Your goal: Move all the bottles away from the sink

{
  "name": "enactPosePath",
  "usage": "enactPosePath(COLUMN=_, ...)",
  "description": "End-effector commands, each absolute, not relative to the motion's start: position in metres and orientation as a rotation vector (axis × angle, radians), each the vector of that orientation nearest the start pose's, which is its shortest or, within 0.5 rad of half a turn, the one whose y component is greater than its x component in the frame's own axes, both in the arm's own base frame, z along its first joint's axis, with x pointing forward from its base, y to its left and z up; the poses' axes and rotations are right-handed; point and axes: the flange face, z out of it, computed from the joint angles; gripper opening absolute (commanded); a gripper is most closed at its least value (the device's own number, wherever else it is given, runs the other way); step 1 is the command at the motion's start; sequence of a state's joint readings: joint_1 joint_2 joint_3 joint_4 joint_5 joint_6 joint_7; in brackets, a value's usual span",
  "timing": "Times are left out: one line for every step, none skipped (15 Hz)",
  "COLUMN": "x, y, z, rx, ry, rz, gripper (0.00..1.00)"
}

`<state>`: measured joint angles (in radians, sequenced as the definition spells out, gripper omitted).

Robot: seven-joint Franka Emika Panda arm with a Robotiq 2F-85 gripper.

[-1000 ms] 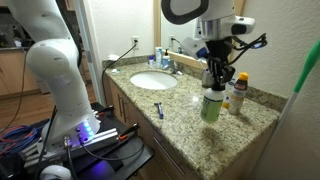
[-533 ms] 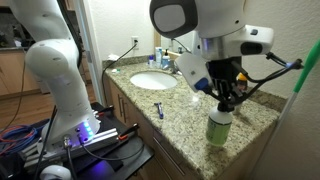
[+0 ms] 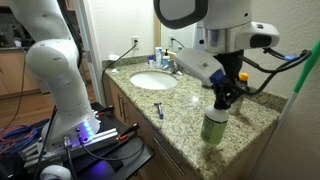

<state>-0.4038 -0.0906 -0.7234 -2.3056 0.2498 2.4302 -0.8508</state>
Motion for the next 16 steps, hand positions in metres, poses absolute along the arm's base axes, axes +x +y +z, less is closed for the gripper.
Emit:
enactPosePath(x=0.226, y=-0.479, z=0.399, rx=-3.09, ry=0.634, rz=-0.417, gripper=0.07)
enactPosePath(x=0.225, y=-0.479, z=0.411, rx=-3.065, ry=0.63, rz=-0.422, gripper=0.07)
enactPosePath(x=0.223, y=-0.472, z=0.398, rx=-3.067, ry=0.672, rz=-0.45, gripper=0.29)
enactPosePath(x=0.224, y=-0.473, z=0.401, rx=-3.06, ry=0.665, rz=-0.443, gripper=0.29)
enactPosePath(x=0.225, y=-0.474, z=0.404, rx=-3.058, ry=0.662, rz=-0.442, gripper=0.29)
enactPosePath(x=0.225, y=-0.475, z=0.407, rx=-3.059, ry=0.661, rz=-0.445, gripper=0.29)
enactPosePath(x=0.225, y=-0.476, z=0.408, rx=-3.059, ry=0.66, rz=-0.446, gripper=0.07)
enactPosePath(x=0.232, y=-0.471, z=0.397, rx=-3.077, ry=0.651, rz=-0.43, gripper=0.07)
enactPosePath(x=0.237, y=-0.461, z=0.386, rx=-3.09, ry=0.63, rz=-0.444, gripper=0.07)
enactPosePath(x=0.241, y=-0.451, z=0.38, rx=-3.082, ry=0.605, rz=-0.469, gripper=0.07)
enactPosePath(x=0.243, y=-0.444, z=0.374, rx=-3.084, ry=0.597, rz=-0.471, gripper=0.07)
enactPosePath(x=0.246, y=-0.439, z=0.367, rx=-3.094, ry=0.585, rz=-0.472, gripper=0.07)
enactPosePath(x=0.248, y=-0.434, z=0.36, rx=-3.093, ry=0.574, rz=-0.473, gripper=0.07)
enactPosePath(x=0.248, y=-0.432, z=0.353, rx=-3.093, ry=0.581, rz=-0.472, gripper=0.07)
enactPosePath(x=0.247, y=-0.43, z=0.347, rx=-3.093, ry=0.586, rz=-0.482, gripper=0.07)
enactPosePath(x=0.244, y=-0.432, z=0.349, rx=-3.09, ry=0.599, rz=-0.509, gripper=0.07)
